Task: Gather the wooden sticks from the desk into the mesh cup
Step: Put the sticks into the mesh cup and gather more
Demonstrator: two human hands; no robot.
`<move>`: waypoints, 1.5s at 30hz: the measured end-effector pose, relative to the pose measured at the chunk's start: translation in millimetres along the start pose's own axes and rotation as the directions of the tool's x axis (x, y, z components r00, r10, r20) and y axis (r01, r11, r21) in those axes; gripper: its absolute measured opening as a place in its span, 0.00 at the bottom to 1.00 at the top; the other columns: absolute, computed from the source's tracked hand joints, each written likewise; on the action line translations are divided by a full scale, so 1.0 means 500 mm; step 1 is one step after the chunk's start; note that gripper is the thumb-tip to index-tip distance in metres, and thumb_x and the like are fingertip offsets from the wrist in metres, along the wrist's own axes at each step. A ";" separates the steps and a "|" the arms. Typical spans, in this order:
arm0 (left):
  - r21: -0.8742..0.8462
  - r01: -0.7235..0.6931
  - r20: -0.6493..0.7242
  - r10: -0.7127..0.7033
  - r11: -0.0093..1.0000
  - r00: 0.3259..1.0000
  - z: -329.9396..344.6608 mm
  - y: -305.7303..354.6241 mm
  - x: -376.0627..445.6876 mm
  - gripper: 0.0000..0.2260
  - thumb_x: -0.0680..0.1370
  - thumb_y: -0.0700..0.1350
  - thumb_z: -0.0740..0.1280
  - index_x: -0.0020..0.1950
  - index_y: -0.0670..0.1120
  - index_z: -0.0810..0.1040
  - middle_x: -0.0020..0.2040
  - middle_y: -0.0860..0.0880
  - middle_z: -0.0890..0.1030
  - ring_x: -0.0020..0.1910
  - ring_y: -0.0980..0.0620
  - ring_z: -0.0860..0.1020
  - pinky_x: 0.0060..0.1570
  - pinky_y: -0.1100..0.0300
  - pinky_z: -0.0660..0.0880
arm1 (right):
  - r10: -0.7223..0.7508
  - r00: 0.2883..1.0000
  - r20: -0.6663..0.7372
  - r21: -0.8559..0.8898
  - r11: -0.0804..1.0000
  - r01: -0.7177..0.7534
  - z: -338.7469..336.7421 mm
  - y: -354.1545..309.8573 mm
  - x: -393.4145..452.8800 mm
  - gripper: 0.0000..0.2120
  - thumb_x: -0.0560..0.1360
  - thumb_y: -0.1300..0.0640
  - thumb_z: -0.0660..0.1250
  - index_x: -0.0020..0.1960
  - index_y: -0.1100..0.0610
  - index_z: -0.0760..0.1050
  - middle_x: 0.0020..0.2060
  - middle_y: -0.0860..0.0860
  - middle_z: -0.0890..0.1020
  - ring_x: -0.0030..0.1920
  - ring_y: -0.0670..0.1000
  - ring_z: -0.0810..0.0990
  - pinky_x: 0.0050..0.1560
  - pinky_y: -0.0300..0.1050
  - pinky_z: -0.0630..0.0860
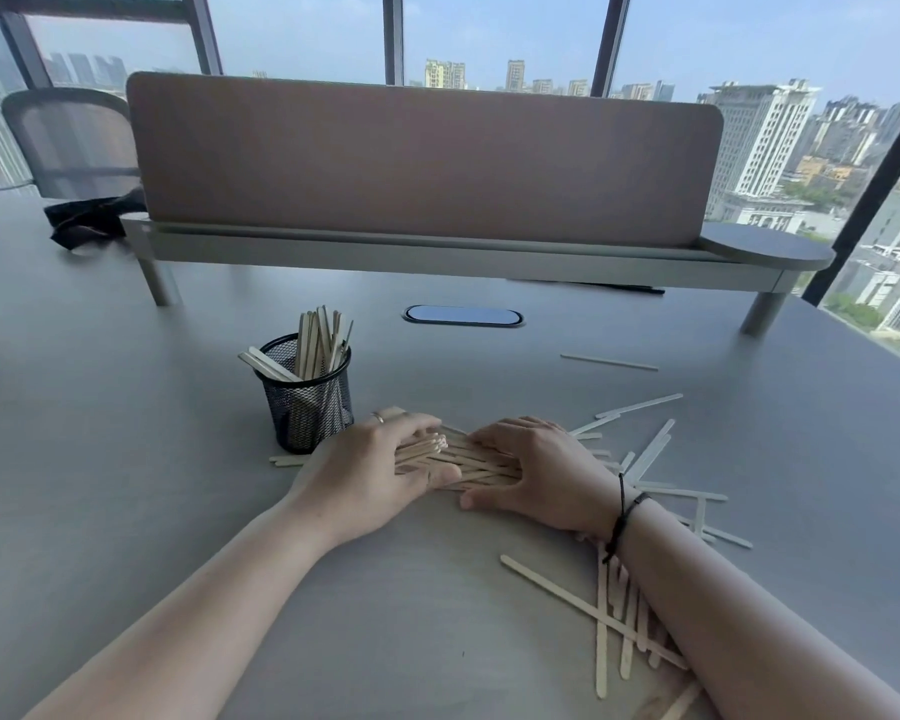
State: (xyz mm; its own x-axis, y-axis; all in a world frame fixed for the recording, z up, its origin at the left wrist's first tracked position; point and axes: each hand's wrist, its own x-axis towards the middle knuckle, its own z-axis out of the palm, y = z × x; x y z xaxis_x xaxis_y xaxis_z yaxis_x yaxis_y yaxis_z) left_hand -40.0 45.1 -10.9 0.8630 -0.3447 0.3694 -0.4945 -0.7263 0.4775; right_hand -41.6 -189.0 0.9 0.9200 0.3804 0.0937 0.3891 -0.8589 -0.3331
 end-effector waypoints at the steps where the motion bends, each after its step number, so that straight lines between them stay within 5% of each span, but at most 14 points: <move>1: -0.010 -0.005 -0.025 0.004 1.000 1.000 0.000 0.001 0.000 0.30 0.71 0.75 0.61 0.65 0.59 0.77 0.56 0.61 0.80 0.56 0.61 0.79 0.53 0.56 0.78 | 0.007 1.000 -0.014 0.014 1.000 -0.007 -0.003 -0.004 0.000 0.35 0.66 0.29 0.69 0.67 0.46 0.73 0.61 0.46 0.80 0.63 0.50 0.76 0.64 0.47 0.70; 8: -0.090 -0.035 -0.269 0.009 0.995 0.963 -0.004 0.012 0.002 0.26 0.76 0.68 0.61 0.62 0.51 0.81 0.53 0.55 0.84 0.50 0.57 0.82 0.49 0.57 0.80 | -0.024 0.995 0.094 0.036 0.999 0.021 0.006 -0.033 0.025 0.31 0.73 0.49 0.71 0.73 0.53 0.67 0.66 0.52 0.76 0.68 0.54 0.73 0.68 0.47 0.68; 12: -0.176 -0.005 -0.375 -0.062 0.984 0.925 -0.014 0.015 0.004 0.25 0.76 0.66 0.62 0.60 0.49 0.82 0.51 0.58 0.83 0.49 0.62 0.79 0.50 0.73 0.71 | 0.009 0.986 0.165 -0.078 0.997 0.003 0.005 -0.063 0.038 0.48 0.67 0.31 0.70 0.77 0.52 0.59 0.71 0.50 0.70 0.71 0.54 0.67 0.72 0.51 0.64; 14: -0.215 -0.002 -0.421 -0.091 0.977 0.902 -0.015 0.016 0.006 0.23 0.77 0.65 0.63 0.57 0.48 0.82 0.45 0.59 0.82 0.46 0.63 0.79 0.48 0.76 0.68 | 0.016 0.998 0.066 -0.133 0.991 -0.007 0.030 -0.079 0.037 0.45 0.67 0.25 0.63 0.74 0.50 0.63 0.68 0.49 0.70 0.69 0.54 0.67 0.70 0.52 0.65; 17: -0.337 0.008 -0.459 -0.171 0.941 0.872 -0.017 0.020 0.010 0.19 0.78 0.62 0.64 0.47 0.47 0.81 0.32 0.55 0.77 0.35 0.59 0.77 0.40 0.68 0.71 | 0.015 0.998 -0.057 -0.153 0.988 -0.023 0.053 -0.085 0.039 0.40 0.66 0.21 0.56 0.66 0.49 0.73 0.61 0.48 0.72 0.64 0.53 0.69 0.67 0.50 0.67; 21: -0.433 -0.007 -0.474 -0.221 0.901 0.853 -0.022 0.026 0.015 0.24 0.80 0.54 0.66 0.31 0.42 0.62 0.26 0.48 0.62 0.28 0.52 0.62 0.32 0.52 0.62 | 0.026 0.994 -0.104 -0.119 0.992 -0.039 0.056 -0.076 0.050 0.38 0.65 0.22 0.59 0.61 0.49 0.75 0.56 0.48 0.74 0.61 0.53 0.72 0.63 0.49 0.68; 25: -0.598 0.028 -0.438 -0.356 0.801 0.826 -0.018 0.015 0.019 0.27 0.77 0.59 0.66 0.32 0.41 0.59 0.28 0.38 0.60 0.29 0.46 0.60 0.30 0.50 0.60 | 0.069 0.992 -0.103 -0.087 0.993 -0.078 0.056 -0.076 0.054 0.38 0.63 0.21 0.62 0.57 0.51 0.73 0.53 0.49 0.75 0.59 0.53 0.73 0.61 0.47 0.67; 28: -0.684 0.069 -0.390 -0.445 0.726 0.806 -0.015 0.007 0.021 0.27 0.75 0.61 0.67 0.33 0.43 0.58 0.29 0.42 0.61 0.30 0.44 0.59 0.29 0.44 0.60 | 0.073 0.995 -0.072 -0.107 0.991 -0.080 0.050 -0.079 0.057 0.40 0.63 0.21 0.61 0.58 0.53 0.72 0.53 0.50 0.76 0.57 0.54 0.75 0.60 0.49 0.70; 36: -0.641 0.046 -0.432 -0.410 0.766 0.803 -0.011 0.015 0.018 0.27 0.76 0.58 0.67 0.33 0.39 0.60 0.29 0.33 0.62 0.29 0.46 0.61 0.30 0.49 0.61 | 0.004 0.996 -0.087 -0.173 0.985 -0.019 0.050 -0.081 0.055 0.33 0.68 0.23 0.60 0.46 0.54 0.70 0.47 0.53 0.79 0.50 0.57 0.78 0.44 0.49 0.68; 45: -0.712 0.056 -0.407 -0.477 0.700 0.779 -0.018 0.011 0.022 0.27 0.75 0.61 0.68 0.34 0.42 0.59 0.29 0.40 0.61 0.29 0.43 0.59 0.26 0.46 0.60 | -0.066 0.992 -0.111 -0.236 0.971 0.038 0.051 -0.078 0.049 0.30 0.71 0.24 0.55 0.41 0.52 0.64 0.44 0.53 0.79 0.47 0.57 0.78 0.39 0.48 0.67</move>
State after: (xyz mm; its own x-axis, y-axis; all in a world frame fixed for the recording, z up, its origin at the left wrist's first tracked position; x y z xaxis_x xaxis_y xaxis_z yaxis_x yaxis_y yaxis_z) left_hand -33.9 42.6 2.8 0.8659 0.3197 0.3848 -0.3715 -0.1040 0.9226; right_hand -35.3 -137.4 -7.8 0.8920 0.3955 0.2189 0.4234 -0.9006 -0.0982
